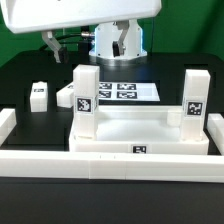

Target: Assemble desk

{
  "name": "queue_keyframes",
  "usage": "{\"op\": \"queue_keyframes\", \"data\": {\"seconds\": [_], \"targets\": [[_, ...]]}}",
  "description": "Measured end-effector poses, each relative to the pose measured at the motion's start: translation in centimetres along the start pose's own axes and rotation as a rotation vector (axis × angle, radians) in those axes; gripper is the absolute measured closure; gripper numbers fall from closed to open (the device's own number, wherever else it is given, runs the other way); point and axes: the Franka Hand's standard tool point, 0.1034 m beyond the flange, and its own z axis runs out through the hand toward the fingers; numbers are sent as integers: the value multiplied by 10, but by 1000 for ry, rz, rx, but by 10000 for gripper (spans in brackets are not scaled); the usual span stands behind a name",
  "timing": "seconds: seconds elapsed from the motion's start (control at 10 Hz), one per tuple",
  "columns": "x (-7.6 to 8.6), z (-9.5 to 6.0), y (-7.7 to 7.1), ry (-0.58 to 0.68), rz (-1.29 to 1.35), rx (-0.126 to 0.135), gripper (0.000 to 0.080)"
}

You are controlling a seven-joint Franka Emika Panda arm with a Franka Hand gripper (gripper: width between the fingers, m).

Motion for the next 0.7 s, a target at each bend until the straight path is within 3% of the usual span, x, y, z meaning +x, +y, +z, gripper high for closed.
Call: {"op": "queue_keyframes", "data": {"seconds": [0.2, 0.3, 0.7], "targets": [[4, 6, 10, 1, -27, -83, 151], [9, 7, 6, 24, -38, -123, 151], [10, 9, 6, 35, -48, -123, 151]]}}
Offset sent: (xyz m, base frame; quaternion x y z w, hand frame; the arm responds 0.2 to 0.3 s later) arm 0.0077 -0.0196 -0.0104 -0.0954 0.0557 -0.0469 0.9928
